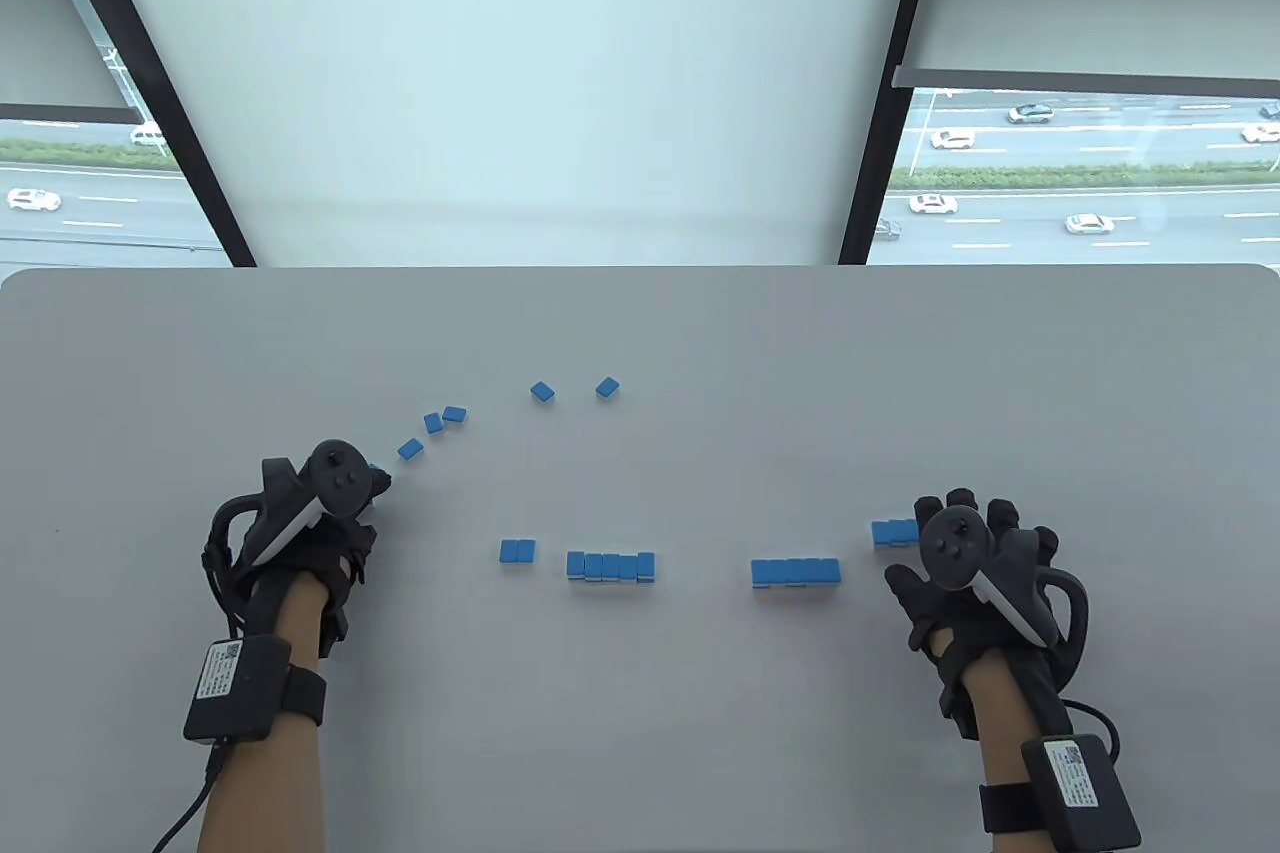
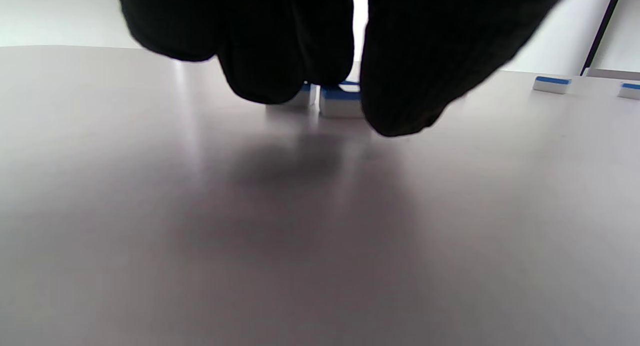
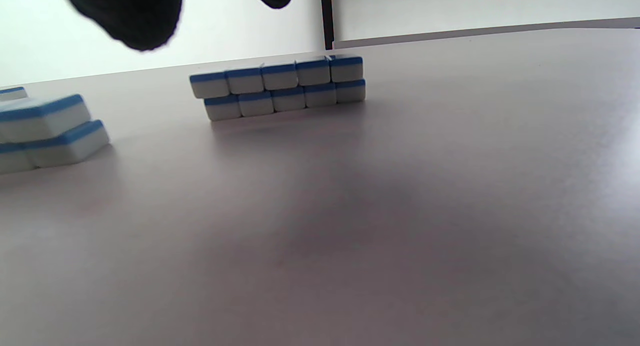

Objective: Build mahjong tile wall

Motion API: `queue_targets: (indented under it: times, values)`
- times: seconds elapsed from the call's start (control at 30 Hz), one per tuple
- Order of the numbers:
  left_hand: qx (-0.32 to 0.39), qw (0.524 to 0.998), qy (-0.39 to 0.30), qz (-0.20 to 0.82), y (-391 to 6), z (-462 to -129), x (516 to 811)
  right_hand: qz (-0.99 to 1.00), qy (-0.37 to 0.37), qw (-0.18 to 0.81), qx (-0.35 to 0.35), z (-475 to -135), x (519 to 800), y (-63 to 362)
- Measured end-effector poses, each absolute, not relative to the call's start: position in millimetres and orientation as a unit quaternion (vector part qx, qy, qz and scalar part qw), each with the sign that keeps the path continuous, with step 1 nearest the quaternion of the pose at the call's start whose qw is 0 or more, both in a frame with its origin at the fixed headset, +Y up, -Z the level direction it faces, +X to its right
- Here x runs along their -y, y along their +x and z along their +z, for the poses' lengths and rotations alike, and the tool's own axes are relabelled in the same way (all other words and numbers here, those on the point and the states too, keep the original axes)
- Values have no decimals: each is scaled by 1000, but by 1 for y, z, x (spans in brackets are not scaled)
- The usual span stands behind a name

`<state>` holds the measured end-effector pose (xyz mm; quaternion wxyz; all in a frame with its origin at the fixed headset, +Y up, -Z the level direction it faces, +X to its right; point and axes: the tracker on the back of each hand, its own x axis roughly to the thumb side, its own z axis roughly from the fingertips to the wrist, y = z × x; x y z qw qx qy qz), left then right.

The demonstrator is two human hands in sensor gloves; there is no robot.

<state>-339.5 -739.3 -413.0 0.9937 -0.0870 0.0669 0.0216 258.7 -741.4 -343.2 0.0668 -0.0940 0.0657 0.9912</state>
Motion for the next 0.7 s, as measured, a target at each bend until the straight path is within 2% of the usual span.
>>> queue_targets:
  times: [0.7]
  values:
    - [-78, 993, -65, -53, -331, -415, 739, 991, -94, 66, -66, -343, 741, 258]
